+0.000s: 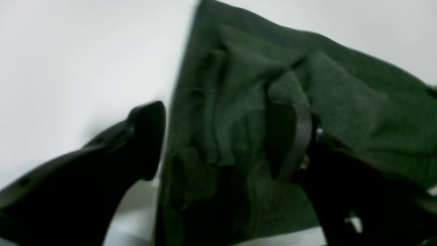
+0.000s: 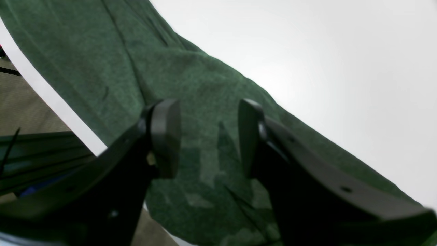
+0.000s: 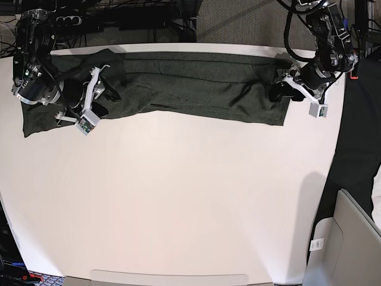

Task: Fold the T-shirt properly
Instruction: 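Grasp the strip ends with the right and left grippers, then fold the strip end with the left gripper toward the right gripper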

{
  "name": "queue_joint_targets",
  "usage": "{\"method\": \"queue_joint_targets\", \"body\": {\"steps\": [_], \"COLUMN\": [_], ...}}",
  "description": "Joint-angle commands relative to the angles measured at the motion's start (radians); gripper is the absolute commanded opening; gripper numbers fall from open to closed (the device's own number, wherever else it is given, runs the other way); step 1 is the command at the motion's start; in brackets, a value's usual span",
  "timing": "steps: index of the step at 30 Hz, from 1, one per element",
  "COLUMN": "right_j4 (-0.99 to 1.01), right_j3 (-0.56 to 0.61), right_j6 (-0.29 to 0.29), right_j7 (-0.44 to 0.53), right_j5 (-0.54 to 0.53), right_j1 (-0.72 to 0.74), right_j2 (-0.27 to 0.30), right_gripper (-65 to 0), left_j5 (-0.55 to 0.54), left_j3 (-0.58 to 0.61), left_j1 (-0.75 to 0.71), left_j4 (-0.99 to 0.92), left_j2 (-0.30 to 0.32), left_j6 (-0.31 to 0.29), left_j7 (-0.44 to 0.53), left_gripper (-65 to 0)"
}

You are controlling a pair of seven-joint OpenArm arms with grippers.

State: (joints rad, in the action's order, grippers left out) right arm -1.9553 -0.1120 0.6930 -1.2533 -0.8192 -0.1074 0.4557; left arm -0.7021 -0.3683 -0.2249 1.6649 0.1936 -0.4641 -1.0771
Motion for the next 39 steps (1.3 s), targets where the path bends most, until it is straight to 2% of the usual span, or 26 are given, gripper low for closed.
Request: {"method": "queue_joint_targets", "body": {"steps": [1, 5, 11, 14, 19, 24, 28, 31, 39], "right_j4": [-0.019, -0.019, -0.019, -0.019, -0.019, -0.019, -0.019, -0.019, -0.019], "right_j3": [-0.007, -0.007, -0.007, -0.030, -0.094, -0.160, -0.220, -0.245, -0.254], "right_j6": [0.005, 0.005, 0.005, 0.005, 0.005, 0.005, 0.005, 0.005, 0.005], "right_j7": [0.016, 0.016, 0.016, 0.016, 0.014, -0.015, -0.018, -0.016, -0.018], "right_j5": [-0.015, -0.015, -0.015, -0.015, -0.016, -0.022, -0.019, -0.019, -0.016], "right_j1": [0.008, 0.008, 0.008, 0.004, -0.018, -0.039, -0.068, -0.078, -0.078], "right_j2": [0.013, 0.015, 0.015, 0.015, 0.015, 0.015, 0.038, 0.050, 0.062], "right_gripper": [-37.8, -37.8, -37.8, -37.8, -37.8, -37.8, -37.8, -37.8, -37.8], "left_j5": [0.012, 0.011, 0.011, 0.011, 0.012, 0.012, 0.015, 0.017, 0.017], "left_j3": [0.004, 0.002, 0.002, 0.004, 0.048, 0.041, 0.035, -0.016, -0.093], "left_j1": [-0.012, -0.008, -0.003, 0.019, 0.042, 0.068, 0.071, 0.100, 0.170], "left_j4": [-0.001, -0.001, -0.002, -0.002, -0.002, 0.025, 0.111, 0.120, 0.119], "left_j2": [0.000, 0.000, -0.009, -0.023, -0.033, -0.035, -0.030, -0.030, -0.026], "left_j6": [-0.015, -0.094, -0.166, -0.234, -0.234, -0.234, -0.234, -0.234, -0.234], "left_j7": [-0.067, -0.111, -0.114, -0.116, -0.111, -0.111, -0.105, -0.107, -0.116], "left_gripper": [-25.0, -27.6, -33.6, -37.4, -45.2, -57.0, -57.4, -57.4, -57.4]}}
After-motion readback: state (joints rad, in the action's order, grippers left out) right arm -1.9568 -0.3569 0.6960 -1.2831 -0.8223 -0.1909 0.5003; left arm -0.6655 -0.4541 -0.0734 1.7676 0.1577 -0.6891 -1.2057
